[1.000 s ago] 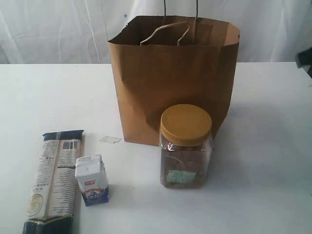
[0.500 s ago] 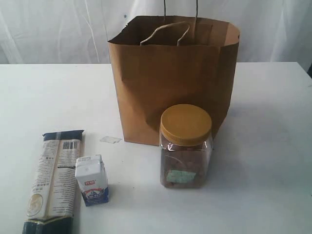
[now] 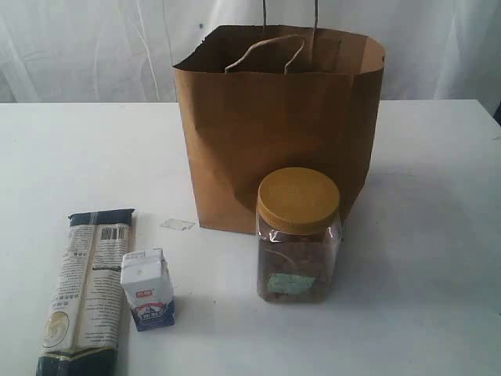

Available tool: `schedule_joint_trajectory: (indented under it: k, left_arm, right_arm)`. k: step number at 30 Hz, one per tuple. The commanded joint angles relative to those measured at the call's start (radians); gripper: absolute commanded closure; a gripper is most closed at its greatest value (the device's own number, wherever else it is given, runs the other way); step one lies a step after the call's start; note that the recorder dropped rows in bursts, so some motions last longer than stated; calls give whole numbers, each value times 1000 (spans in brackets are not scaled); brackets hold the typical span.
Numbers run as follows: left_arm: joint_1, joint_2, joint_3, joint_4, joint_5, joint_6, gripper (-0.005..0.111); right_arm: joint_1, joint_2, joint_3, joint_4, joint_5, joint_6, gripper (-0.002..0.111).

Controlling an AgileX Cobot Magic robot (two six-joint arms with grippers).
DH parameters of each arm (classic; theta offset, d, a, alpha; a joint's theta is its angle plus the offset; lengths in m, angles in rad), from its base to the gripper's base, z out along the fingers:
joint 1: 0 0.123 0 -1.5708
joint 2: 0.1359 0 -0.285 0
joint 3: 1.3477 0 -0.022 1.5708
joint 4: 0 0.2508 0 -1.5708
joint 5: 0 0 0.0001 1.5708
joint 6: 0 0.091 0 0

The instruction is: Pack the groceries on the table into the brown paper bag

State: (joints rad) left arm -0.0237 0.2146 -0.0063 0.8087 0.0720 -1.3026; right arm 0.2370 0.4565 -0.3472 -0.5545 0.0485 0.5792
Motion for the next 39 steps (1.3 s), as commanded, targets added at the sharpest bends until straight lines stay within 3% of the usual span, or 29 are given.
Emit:
schedule_joint_trajectory:
  k: [1,7,28,35,39]
  left_arm:
    - [1,-5,6,13,1,0,107]
    - [1,-5,6,13,1,0,107]
    - [1,-5,6,13,1,0,107]
    - [-1,-5,6,13,1,0,107]
    - [-1,-5,6,13,1,0,107]
  right_arm:
    - [85,-6,4,3,-20,-55,108]
    - [167,-6,4,3,-20,-66,108]
    - [169,-10,4,0,-2,-109,108]
    - [-81,-203,46,0,15,-212,108]
    - [-100,-308,49,-2,84,-237,108]
